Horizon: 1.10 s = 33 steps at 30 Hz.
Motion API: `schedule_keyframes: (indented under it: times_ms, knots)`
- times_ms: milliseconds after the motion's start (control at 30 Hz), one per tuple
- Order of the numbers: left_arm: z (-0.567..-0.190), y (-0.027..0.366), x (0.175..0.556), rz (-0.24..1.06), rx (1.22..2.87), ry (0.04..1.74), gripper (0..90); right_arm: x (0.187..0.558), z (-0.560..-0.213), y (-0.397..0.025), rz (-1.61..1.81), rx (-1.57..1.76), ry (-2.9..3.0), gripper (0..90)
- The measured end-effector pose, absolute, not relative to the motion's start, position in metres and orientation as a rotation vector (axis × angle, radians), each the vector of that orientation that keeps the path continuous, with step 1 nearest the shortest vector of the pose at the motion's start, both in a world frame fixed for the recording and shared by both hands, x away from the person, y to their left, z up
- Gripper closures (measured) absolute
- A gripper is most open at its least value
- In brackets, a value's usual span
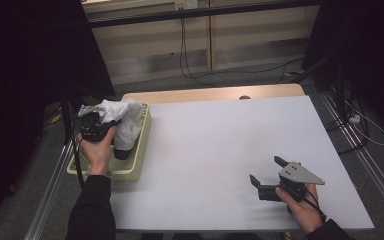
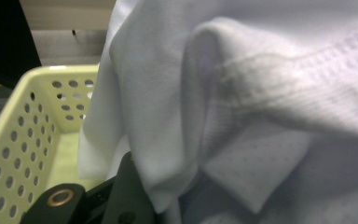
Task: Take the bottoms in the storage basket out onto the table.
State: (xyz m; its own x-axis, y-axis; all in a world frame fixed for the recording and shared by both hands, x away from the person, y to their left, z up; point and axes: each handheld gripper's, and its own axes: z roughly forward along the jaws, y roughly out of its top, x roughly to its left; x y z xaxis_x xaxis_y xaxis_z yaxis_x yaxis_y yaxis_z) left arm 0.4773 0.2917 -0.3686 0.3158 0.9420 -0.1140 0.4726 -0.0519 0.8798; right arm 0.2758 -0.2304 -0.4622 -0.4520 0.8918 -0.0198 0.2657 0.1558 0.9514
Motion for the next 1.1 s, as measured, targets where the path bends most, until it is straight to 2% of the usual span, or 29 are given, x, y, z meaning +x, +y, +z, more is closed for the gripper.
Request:
schedule_keyframes:
  times_ms: [433, 533, 1100]
  knots:
    - [-0.353, 0.29, 0.468, 0.699, 1.653, 1.224, 67.8, 0.275, -0.462, -0.23, 1.311, 1.099, 1.824, 0.5]
    - [-0.349, 0.285, 0.465, 0.747, 1.672, 1.194, 67.8, 0.275, -0.462, -0.23, 1.311, 1.095, 1.824, 0.6]
    - [-0.33, 0.29, 0.453, 0.769, 1.586, 1.153, 67.8, 0.275, -0.462, -0.23, 1.309, 1.096, 1.827, 0.6]
